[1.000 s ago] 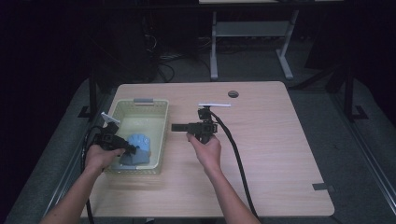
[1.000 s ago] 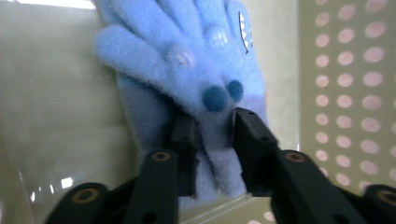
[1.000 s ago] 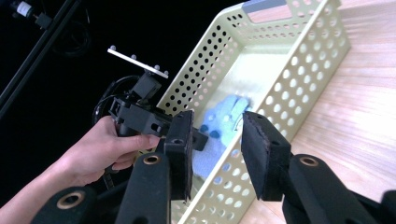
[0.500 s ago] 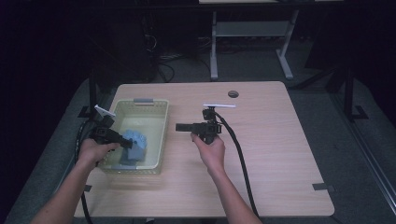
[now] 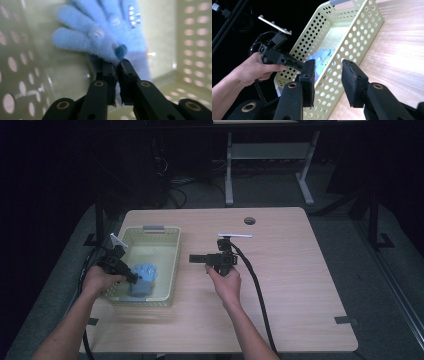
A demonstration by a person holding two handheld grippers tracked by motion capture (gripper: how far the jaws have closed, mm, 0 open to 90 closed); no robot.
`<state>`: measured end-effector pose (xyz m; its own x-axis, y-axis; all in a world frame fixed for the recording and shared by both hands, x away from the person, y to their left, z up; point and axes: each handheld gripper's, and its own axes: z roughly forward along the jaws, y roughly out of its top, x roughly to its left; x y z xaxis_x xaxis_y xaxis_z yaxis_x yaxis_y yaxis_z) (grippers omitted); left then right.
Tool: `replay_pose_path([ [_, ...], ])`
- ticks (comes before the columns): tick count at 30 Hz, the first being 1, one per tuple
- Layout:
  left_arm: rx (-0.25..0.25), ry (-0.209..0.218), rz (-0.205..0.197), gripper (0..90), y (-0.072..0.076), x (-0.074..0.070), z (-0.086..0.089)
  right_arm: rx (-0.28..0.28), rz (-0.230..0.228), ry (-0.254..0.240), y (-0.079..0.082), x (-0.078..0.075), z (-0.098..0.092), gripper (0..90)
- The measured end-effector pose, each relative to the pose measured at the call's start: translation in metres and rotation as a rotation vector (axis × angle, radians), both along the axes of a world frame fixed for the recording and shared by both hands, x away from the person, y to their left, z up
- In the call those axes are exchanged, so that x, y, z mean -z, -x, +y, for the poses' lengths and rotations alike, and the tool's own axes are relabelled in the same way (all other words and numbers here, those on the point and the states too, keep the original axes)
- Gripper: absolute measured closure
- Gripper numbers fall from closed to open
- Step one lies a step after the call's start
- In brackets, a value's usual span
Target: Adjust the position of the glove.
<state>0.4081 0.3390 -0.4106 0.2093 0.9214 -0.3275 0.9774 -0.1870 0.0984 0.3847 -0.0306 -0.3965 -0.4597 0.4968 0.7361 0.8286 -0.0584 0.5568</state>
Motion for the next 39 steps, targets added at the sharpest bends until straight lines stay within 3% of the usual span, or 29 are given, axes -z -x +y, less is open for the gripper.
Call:
replay_pose_path([
  [3, -0.007, -0.027, -0.009, 74.7, -0.001, 0.0, -0.002, 0.004, 0.001, 0.003, 0.0, 0.001, -0.002, 62.5],
  [8, -0.016, -0.045, -0.039, 72.5, 0.0, -0.008, 0.002, 0.009, -0.003, 0.001, 0.001, 0.0, -0.005, 62.2],
  [14, 0.014, 0.01, -0.076, 67.0, 0.006, -0.019, -0.004, 0.019, -0.006, 0.004, 0.002, -0.002, -0.01, 61.8],
  [17, 0.013, -0.009, -0.044, 57.5, 0.007, -0.016, -0.011, 0.026, -0.004, 0.001, 0.003, -0.002, -0.011, 61.7],
  [21, 0.006, -0.012, -0.011, 56.7, 0.007, -0.009, -0.012, 0.024, -0.006, 0.002, 0.003, -0.002, -0.012, 61.7],
  [26, 0.012, -0.028, 0.022, 62.4, 0.006, 0.002, -0.011, 0.028, -0.007, 0.0, 0.003, -0.001, -0.014, 61.7],
  [31, 0.032, -0.009, 0.011, 81.3, 0.006, 0.002, -0.012, 0.03, -0.004, 0.0, 0.002, 0.0, -0.014, 61.7],
  [32, 0.027, 0.007, 0.009, 84.0, 0.006, 0.001, -0.012, 0.03, -0.004, -0.001, 0.002, 0.0, -0.014, 61.7],
  [33, 0.025, 0.05, 0.02, 85.6, 0.007, -0.003, -0.009, 0.028, -0.003, 0.001, 0.002, 0.0, -0.014, 61.6],
  [39, 0.045, 0.088, 0.009, 86.6, 0.006, -0.02, -0.006, 0.034, -0.002, 0.001, 0.003, -0.001, -0.014, 61.6],
])
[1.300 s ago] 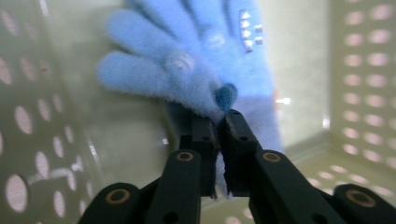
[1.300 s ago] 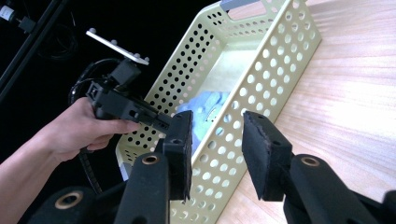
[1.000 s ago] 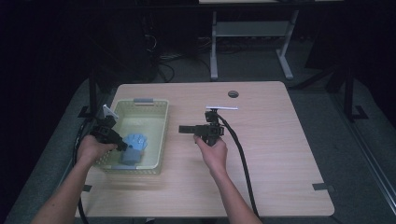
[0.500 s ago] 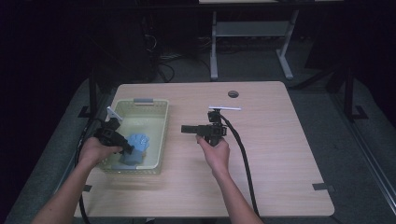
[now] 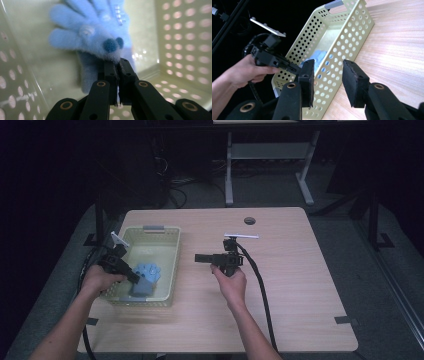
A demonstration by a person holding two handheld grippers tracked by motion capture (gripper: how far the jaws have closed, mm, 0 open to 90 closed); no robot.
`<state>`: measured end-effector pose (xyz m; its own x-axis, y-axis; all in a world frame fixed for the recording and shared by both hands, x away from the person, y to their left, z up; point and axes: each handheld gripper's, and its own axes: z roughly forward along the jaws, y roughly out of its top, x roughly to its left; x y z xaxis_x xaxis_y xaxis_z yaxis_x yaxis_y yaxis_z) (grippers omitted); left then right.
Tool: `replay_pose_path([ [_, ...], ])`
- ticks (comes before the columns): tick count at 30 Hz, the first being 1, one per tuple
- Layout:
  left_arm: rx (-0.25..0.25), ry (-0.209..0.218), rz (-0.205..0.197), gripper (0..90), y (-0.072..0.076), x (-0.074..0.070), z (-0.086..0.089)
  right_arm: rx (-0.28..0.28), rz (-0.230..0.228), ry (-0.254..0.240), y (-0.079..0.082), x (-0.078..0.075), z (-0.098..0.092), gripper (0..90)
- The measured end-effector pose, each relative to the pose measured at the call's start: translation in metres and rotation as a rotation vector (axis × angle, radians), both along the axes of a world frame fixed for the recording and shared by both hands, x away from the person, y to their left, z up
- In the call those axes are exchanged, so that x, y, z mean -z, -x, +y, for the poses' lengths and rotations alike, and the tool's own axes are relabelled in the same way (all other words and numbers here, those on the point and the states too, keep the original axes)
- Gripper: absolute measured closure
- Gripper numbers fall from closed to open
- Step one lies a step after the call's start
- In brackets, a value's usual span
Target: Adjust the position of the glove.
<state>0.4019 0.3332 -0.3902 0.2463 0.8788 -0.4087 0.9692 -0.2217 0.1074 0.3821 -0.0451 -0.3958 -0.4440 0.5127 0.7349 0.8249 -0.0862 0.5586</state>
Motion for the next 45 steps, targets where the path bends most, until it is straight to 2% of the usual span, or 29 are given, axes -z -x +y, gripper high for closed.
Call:
replay_pose_path([
  [3, 0.01, -0.026, 0.007, 86.6, -0.002, -0.002, -0.001, -0.001, 0.001, 0.002, 0.0, 0.0, 0.001, 61.6],
  [5, 0.044, -0.054, 0.018, 86.5, -0.003, 0.003, -0.001, -0.003, 0.003, 0.001, 0.001, 0.0, 0.002, 61.6],
  [7, 0.072, -0.111, 0.022, 86.5, -0.005, 0.008, -0.004, -0.004, 0.0, 0.002, 0.001, 0.001, 0.002, 61.5],
  [11, 0.12, -0.181, 0.013, 86.1, -0.008, 0.017, -0.009, -0.011, 0.001, 0.004, 0.0, 0.003, 0.004, 61.4],
  [14, 0.138, -0.208, -0.005, 83.8, -0.009, 0.019, -0.012, -0.013, 0.003, 0.005, -0.001, 0.004, 0.004, 61.3],
  [16, 0.125, -0.221, -0.005, 77.4, -0.01, 0.018, -0.012, -0.01, 0.003, 0.006, -0.001, 0.005, 0.003, 61.3],
  [20, 0.103, -0.202, -0.018, 65.2, -0.011, 0.012, -0.006, -0.004, 0.007, 0.007, -0.001, 0.005, 0.001, 61.3],
  [23, 0.077, -0.188, -0.03, 63.1, -0.011, 0.008, -0.002, -0.002, 0.004, 0.008, 0.0, 0.005, 0.0, 61.3],
  [26, 0.055, -0.161, -0.037, 63.7, -0.011, 0.007, -0.001, 0.0, 0.004, 0.006, 0.0, 0.004, -0.001, 61.2],
  [31, 0.07, -0.188, -0.045, 74.0, -0.012, 0.015, -0.005, 0.003, 0.004, 0.008, 0.0, 0.004, -0.002, 61.1],
  [35, 0.095, -0.226, -0.02, 75.2, -0.013, 0.025, -0.012, 0.005, 0.004, 0.01, 0.0, 0.003, -0.005, 61.0],
  [37, 0.105, -0.229, -0.031, 75.0, -0.014, 0.025, -0.014, 0.008, 0.001, 0.01, 0.0, 0.003, -0.007, 61.0],
  [41, 0.082, -0.198, -0.045, 72.5, -0.014, 0.018, -0.013, 0.015, -0.002, 0.012, 0.001, 0.003, -0.012, 60.7],
  [45, 0.04, -0.157, -0.089, 64.6, -0.014, 0.007, -0.013, 0.022, -0.002, 0.01, 0.002, 0.003, -0.016, 60.7],
])
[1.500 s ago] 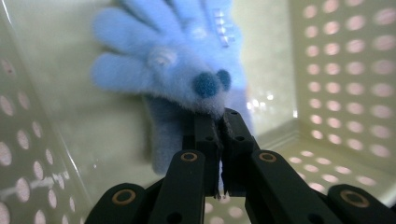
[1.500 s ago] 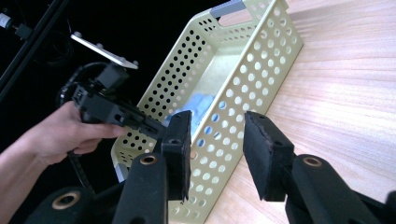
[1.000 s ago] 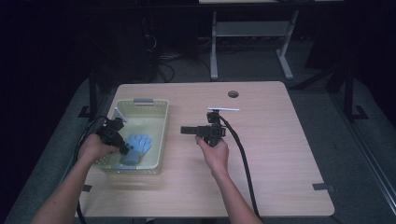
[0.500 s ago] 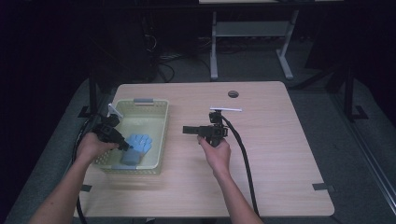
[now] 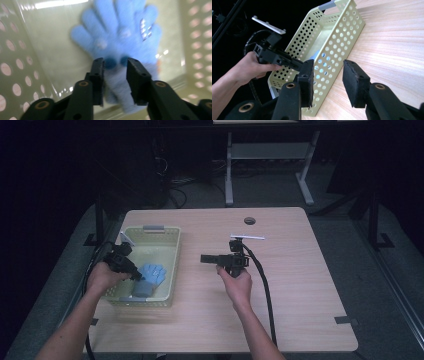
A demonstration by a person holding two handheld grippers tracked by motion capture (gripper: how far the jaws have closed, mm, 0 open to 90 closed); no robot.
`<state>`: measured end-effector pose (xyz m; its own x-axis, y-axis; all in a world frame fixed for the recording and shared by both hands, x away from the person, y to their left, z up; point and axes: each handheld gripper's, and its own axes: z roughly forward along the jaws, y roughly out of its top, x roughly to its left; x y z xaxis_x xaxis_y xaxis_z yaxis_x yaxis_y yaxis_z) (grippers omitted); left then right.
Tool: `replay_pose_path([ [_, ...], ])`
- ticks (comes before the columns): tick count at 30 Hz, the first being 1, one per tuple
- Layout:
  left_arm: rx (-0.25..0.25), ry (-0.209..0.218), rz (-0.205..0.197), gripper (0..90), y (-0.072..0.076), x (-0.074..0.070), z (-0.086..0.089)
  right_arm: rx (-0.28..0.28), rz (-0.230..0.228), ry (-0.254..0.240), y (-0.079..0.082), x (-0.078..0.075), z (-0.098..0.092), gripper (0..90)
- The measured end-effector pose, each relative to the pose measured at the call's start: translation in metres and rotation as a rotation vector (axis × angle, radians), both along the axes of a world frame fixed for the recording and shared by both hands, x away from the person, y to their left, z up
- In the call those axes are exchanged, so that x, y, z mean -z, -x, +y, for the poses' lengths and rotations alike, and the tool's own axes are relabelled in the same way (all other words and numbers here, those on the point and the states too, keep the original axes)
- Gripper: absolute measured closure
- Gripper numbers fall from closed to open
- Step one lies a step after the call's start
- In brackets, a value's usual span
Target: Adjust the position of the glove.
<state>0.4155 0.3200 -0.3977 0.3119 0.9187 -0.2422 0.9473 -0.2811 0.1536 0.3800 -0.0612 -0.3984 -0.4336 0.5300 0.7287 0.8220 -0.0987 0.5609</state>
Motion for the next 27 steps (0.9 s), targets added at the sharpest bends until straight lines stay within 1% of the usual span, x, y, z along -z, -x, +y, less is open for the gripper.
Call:
replay_pose_path([
  [1, -0.005, 0.007, -0.008, 61.9, 0.0, -0.002, -0.003, 0.0, 0.0, 0.001, 0.0, 0.0, -0.001, 60.7],
  [3, 0.016, 0.013, -0.006, 61.5, 0.0, -0.002, -0.009, 0.004, -0.001, 0.001, 0.0, 0.0, -0.002, 60.6],
  [4, 0.017, 0.009, -0.006, 61.5, 0.0, -0.001, -0.012, 0.004, -0.001, 0.001, 0.0, 0.0, -0.002, 60.6],
  [6, 0.047, -0.015, 0.011, 62.9, -0.001, 0.004, -0.021, 0.006, -0.005, -0.003, 0.0, 0.0, -0.003, 60.6],
  [7, 0.049, -0.02, 0.021, 62.9, -0.001, 0.007, -0.024, 0.005, -0.004, -0.003, 0.0, -0.001, -0.003, 60.6],
  [8, 0.06, -0.042, 0.031, 62.8, -0.001, 0.011, -0.028, 0.004, -0.004, -0.002, 0.0, -0.001, -0.003, 60.6],
  [10, 0.072, -0.08, 0.038, 61.8, -0.001, 0.016, -0.034, 0.004, -0.004, 0.0, 0.0, 0.0, -0.004, 60.6],
  [12, 0.078, -0.093, 0.038, 61.1, -0.001, 0.019, -0.037, 0.006, -0.004, -0.001, 0.0, 0.0, -0.005, 60.6],
  [13, 0.07, -0.101, 0.04, 61.2, 0.0, 0.02, -0.039, 0.009, -0.003, -0.001, 0.001, 0.0, -0.006, 60.6],
  [14, 0.089, -0.118, 0.03, 61.7, 0.0, 0.021, -0.04, 0.009, -0.004, -0.002, 0.001, 0.0, -0.007, 60.6],
  [15, 0.088, -0.142, 0.025, 63.5, 0.001, 0.022, -0.042, 0.012, -0.002, -0.003, 0.001, 0.001, -0.008, 60.6],
  [18, 0.123, -0.22, -0.008, 69.0, 0.005, 0.024, -0.052, 0.014, -0.001, -0.008, 0.001, 0.002, -0.008, 60.6],
  [19, 0.144, -0.251, -0.026, 71.6, 0.005, 0.024, -0.056, 0.014, 0.0, -0.01, 0.001, 0.002, -0.008, 60.6],
  [20, 0.153, -0.259, -0.034, 75.8, 0.006, 0.023, -0.058, 0.014, 0.0, -0.01, 0.001, 0.002, -0.008, 60.6],
  [21, 0.162, -0.261, -0.038, 79.5, 0.006, 0.023, -0.059, 0.014, -0.003, -0.011, 0.002, 0.003, -0.008, 60.6],
  [22, 0.17, -0.251, -0.044, 84.3, 0.006, 0.02, -0.058, 0.014, 0.002, -0.011, 0.002, 0.004, -0.008, 60.6],
  [24, 0.17, -0.23, -0.06, 84.9, 0.006, 0.015, -0.055, 0.015, 0.003, -0.011, 0.002, 0.003, -0.009, 60.6],
  [25, 0.17, -0.206, -0.063, 85.4, 0.006, 0.01, -0.052, 0.015, -0.002, -0.009, 0.002, 0.004, -0.01, 60.6],
  [26, 0.169, -0.192, -0.067, 85.6, 0.006, 0.006, -0.05, 0.02, -0.001, -0.008, 0.002, 0.003, -0.012, 60.6],
  [27, 0.174, -0.186, -0.076, 85.7, 0.006, 0.001, -0.049, 0.02, -0.003, -0.011, 0.001, 0.003, -0.013, 60.6],
])
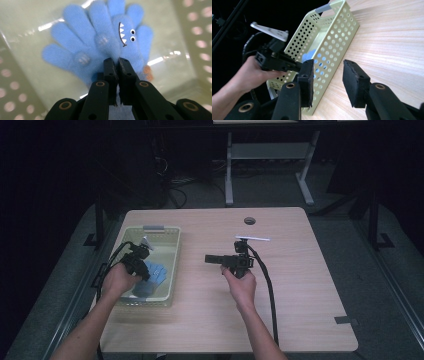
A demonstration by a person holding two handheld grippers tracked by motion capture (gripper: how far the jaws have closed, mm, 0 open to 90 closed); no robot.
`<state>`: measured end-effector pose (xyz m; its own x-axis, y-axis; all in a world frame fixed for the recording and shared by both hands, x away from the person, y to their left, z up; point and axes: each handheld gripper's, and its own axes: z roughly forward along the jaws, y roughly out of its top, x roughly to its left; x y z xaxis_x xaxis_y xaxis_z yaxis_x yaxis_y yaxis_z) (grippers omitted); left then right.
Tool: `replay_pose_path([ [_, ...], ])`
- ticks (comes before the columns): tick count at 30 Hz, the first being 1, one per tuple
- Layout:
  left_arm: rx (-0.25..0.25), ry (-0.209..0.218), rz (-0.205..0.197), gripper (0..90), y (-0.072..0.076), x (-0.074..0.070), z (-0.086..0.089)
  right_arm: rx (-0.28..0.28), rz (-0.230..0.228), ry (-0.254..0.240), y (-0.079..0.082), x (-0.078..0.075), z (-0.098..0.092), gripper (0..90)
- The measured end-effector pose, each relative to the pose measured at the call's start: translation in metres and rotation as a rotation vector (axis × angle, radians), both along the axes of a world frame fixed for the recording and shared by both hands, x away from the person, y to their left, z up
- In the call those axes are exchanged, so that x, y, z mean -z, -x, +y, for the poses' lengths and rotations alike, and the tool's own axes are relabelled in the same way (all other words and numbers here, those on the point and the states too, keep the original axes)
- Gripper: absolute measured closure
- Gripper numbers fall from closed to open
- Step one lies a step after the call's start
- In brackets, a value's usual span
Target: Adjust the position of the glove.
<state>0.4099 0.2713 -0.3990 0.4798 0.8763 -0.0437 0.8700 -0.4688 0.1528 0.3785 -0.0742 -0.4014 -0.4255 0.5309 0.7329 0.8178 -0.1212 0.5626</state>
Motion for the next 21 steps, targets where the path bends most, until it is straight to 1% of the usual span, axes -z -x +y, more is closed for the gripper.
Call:
replay_pose_path([
  [1, 0.002, 0.012, -0.009, 85.7, 0.0, -0.004, 0.001, 0.008, 0.005, -0.002, 0.0, -0.001, -0.001, 60.6],
  [2, 0.013, 0.021, -0.009, 85.7, 0.0, -0.01, 0.002, 0.009, -0.002, 0.0, 0.0, -0.001, -0.002, 60.6],
  [3, 0.019, 0.03, -0.021, 85.7, 0.001, -0.015, 0.002, 0.009, -0.002, 0.0, 0.0, -0.001, -0.002, 60.6],
  [4, 0.038, 0.036, -0.028, 85.7, 0.002, -0.021, 0.002, 0.01, 0.0, -0.003, 0.0, -0.002, -0.003, 60.6],
  [5, 0.054, 0.043, -0.025, 85.7, 0.002, -0.024, 0.002, 0.011, 0.0, -0.003, 0.0, -0.002, -0.002, 60.6],
  [6, 0.066, 0.039, -0.026, 85.7, 0.002, -0.025, 0.001, 0.01, 0.001, -0.001, 0.0, -0.002, -0.002, 60.6],
  [7, 0.096, 0.027, -0.027, 85.6, 0.003, -0.025, -0.001, 0.008, 0.001, -0.002, 0.0, -0.001, -0.001, 60.6],
  [8, 0.114, 0.021, -0.021, 85.5, 0.003, -0.024, -0.002, 0.005, 0.0, -0.002, 0.0, -0.001, 0.0, 60.6],
  [9, 0.131, 0.02, -0.018, 85.5, 0.003, -0.023, -0.004, 0.003, 0.001, -0.002, 0.0, -0.001, 0.001, 60.6],
  [10, 0.163, 0.011, -0.008, 85.5, 0.003, -0.02, -0.007, 0.004, 0.002, -0.002, 0.0, -0.001, 0.001, 60.6],
  [12, 0.202, -0.002, 0.014, 85.3, 0.002, -0.012, -0.012, -0.001, 0.006, -0.001, 0.0, 0.0, 0.002, 60.6],
  [13, 0.195, -0.019, 0.026, 85.2, 0.002, -0.007, -0.015, -0.001, 0.005, 0.002, 0.0, 0.001, 0.003, 60.6],
  [14, 0.193, -0.033, 0.031, 85.1, 0.002, -0.005, -0.015, -0.003, 0.004, -0.001, -0.001, 0.002, 0.003, 60.6],
  [15, 0.206, -0.061, 0.028, 85.1, 0.001, -0.001, -0.016, -0.002, 0.005, 0.001, -0.001, 0.002, 0.002, 60.5],
  [16, 0.217, -0.057, 0.036, 84.8, 0.0, 0.002, -0.016, -0.002, 0.01, 0.001, -0.001, 0.003, 0.002, 60.5],
  [17, 0.209, -0.049, 0.041, 84.0, 0.0, 0.006, -0.016, 0.0, 0.008, 0.003, -0.001, 0.004, 0.001, 60.4],
  [18, 0.215, -0.05, 0.047, 82.8, -0.001, 0.01, -0.015, 0.002, 0.007, 0.003, -0.002, 0.004, 0.001, 60.3],
  [19, 0.207, -0.038, 0.057, 80.4, 0.0, 0.012, -0.016, 0.001, 0.012, 0.004, -0.002, 0.005, -0.001, 60.1],
  [20, 0.209, -0.045, 0.061, 76.9, -0.001, 0.013, -0.015, 0.003, 0.013, 0.003, -0.002, 0.006, -0.002, 60.0],
  [21, 0.197, -0.042, 0.054, 73.2, 0.0, 0.011, -0.015, 0.008, 0.015, 0.003, -0.002, 0.006, -0.004, 59.8],
])
